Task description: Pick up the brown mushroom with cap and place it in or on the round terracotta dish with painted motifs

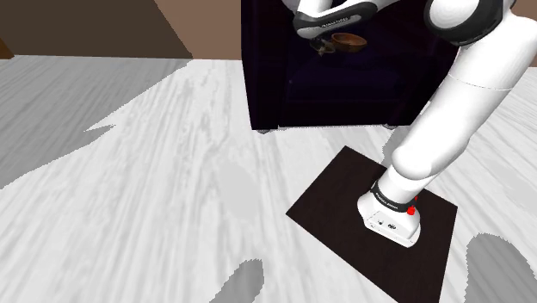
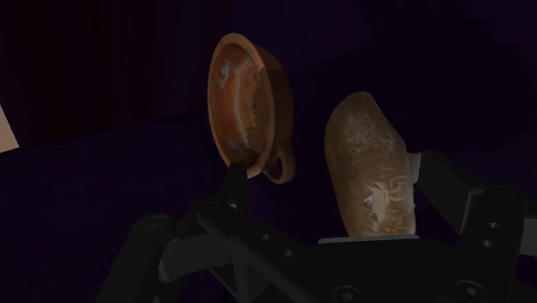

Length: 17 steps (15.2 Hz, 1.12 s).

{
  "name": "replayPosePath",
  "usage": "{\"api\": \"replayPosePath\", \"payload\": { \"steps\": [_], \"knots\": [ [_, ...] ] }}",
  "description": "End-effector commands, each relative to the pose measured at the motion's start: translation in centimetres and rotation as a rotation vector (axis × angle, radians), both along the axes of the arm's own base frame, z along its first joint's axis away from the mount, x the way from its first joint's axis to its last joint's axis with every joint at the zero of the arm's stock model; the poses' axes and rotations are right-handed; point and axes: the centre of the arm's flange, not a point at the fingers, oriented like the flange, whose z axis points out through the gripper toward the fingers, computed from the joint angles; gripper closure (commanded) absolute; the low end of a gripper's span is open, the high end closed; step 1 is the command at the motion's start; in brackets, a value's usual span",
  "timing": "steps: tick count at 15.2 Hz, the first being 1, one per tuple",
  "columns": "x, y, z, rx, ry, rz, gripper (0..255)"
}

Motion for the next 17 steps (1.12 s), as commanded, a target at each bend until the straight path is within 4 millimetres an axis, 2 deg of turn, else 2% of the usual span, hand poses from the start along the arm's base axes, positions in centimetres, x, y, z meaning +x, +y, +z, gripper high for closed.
{"api": "replayPosePath", "payload": {
  "steps": [1, 6, 7, 11, 13, 15, 16, 17],
  "knots": [
    [1.3, -0.6, -4.1, 0.021, 0.079, -0.008, 0],
    [1.3, -0.6, -4.1, 0.021, 0.079, -0.008, 0],
    [0.5, -1.2, -4.1, 0.022, 0.079, -0.008, 255],
    [0.0, -0.9, -3.3, 0.022, 0.079, -0.008, 255],
    [-0.7, -1.4, -3.4, 0.023, 0.078, -0.008, 255],
    [-0.5, -1.8, -3.6, 0.022, 0.078, -0.007, 255],
    [-0.4, -1.0, -1.1, 0.012, 0.024, 0.014, 255],
    [-0.4, -1.0, -1.1, 0.012, 0.024, 0.014, 0]
  ]
}}
